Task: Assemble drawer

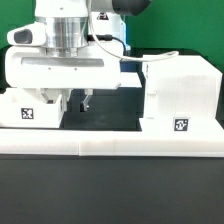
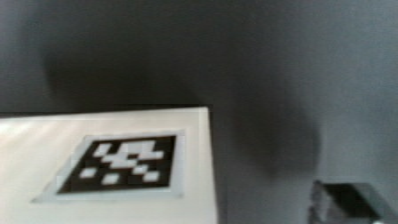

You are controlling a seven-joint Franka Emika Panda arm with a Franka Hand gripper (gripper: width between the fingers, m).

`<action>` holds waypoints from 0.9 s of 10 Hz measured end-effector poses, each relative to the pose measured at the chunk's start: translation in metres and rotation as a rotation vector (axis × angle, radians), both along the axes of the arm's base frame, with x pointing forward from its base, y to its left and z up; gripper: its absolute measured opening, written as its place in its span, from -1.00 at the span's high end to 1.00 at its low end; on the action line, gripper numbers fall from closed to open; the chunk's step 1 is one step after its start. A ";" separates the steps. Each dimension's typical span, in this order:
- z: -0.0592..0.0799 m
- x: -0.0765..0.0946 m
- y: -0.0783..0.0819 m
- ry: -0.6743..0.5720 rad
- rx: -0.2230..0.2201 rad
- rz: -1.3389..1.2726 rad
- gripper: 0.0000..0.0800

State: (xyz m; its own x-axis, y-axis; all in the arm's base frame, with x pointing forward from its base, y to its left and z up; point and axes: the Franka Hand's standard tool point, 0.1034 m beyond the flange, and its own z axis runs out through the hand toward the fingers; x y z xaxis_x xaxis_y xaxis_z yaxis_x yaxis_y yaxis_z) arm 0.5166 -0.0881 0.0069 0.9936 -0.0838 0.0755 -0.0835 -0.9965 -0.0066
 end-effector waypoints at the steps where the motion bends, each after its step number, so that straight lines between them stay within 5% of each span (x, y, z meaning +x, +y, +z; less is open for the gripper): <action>1: 0.000 0.000 0.000 0.000 0.000 0.000 0.06; 2: 0.000 0.000 0.000 0.000 0.000 0.000 0.39; 3: 0.000 0.000 0.000 0.000 0.000 0.000 0.39; 4: 0.000 0.000 0.000 0.000 0.000 0.000 0.83; 9: 0.000 0.000 0.000 0.000 0.000 0.000 0.90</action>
Offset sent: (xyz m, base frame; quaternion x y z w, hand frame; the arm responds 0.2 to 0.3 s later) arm 0.0000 0.0000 0.0000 0.0000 0.0000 0.0000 1.0000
